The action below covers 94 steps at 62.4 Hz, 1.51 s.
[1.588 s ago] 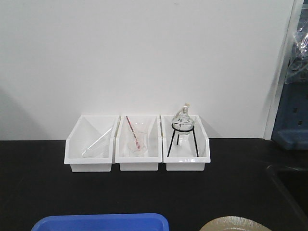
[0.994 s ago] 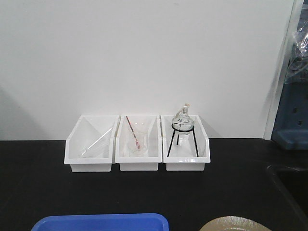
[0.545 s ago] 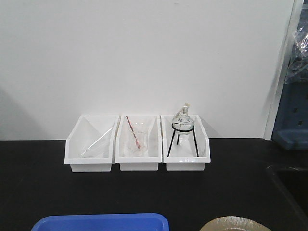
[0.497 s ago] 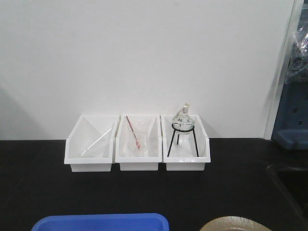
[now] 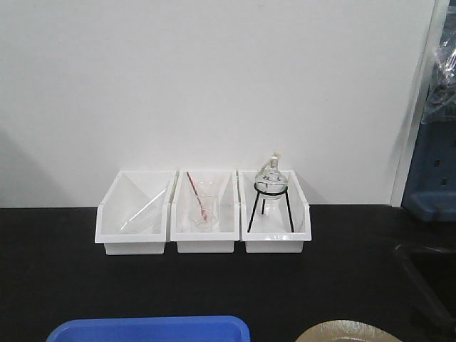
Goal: Place disk in tray to left cabinet
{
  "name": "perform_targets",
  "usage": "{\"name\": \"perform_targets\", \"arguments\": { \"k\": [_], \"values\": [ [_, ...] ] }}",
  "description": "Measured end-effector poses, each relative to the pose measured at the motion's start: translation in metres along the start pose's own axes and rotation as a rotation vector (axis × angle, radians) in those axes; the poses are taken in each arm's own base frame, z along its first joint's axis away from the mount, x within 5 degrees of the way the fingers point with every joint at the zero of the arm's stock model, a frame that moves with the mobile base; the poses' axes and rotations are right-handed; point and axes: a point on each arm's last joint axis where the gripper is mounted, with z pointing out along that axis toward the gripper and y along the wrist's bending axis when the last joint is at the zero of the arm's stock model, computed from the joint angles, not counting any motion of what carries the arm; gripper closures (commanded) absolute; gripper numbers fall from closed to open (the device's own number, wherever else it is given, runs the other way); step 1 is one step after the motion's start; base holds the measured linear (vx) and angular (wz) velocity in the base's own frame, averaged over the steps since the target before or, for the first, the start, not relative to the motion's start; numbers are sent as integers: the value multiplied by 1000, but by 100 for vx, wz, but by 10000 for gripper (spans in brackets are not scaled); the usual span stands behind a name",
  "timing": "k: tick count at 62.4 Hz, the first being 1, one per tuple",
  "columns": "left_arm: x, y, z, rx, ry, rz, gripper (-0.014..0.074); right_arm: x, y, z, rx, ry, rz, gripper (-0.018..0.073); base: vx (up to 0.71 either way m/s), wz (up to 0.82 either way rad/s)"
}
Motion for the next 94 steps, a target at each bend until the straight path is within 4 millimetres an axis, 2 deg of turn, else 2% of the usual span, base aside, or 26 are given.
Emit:
{"name": "perform_targets", "arguments": {
  "k": [9,19,27,35,42,53,70,94],
  "values": [
    [0,0,0,0,0,0,603,12,-6,4,32,142,158,-141,0,0],
    [0,0,0,0,0,0,603,18,-25,16,143,356,285,-31,0,0],
    [0,0,0,0,0,0,603,11,-43,31,172,550,314,57,0,0],
    [0,0,0,0,0,0,603,4,-65,44,124,670,390,83,0,0],
    [0,0,0,0,0,0,603,7,-87,55,77,689,526,83,0,0],
    [0,0,0,0,0,0,603,10,-112,65,10,640,635,83,0,0],
    [0,0,0,0,0,0,603,27,-127,94,-56,672,686,83,0,0],
    [0,0,0,0,0,0,603,54,-143,120,-81,732,659,83,0,0]
  ]
}}
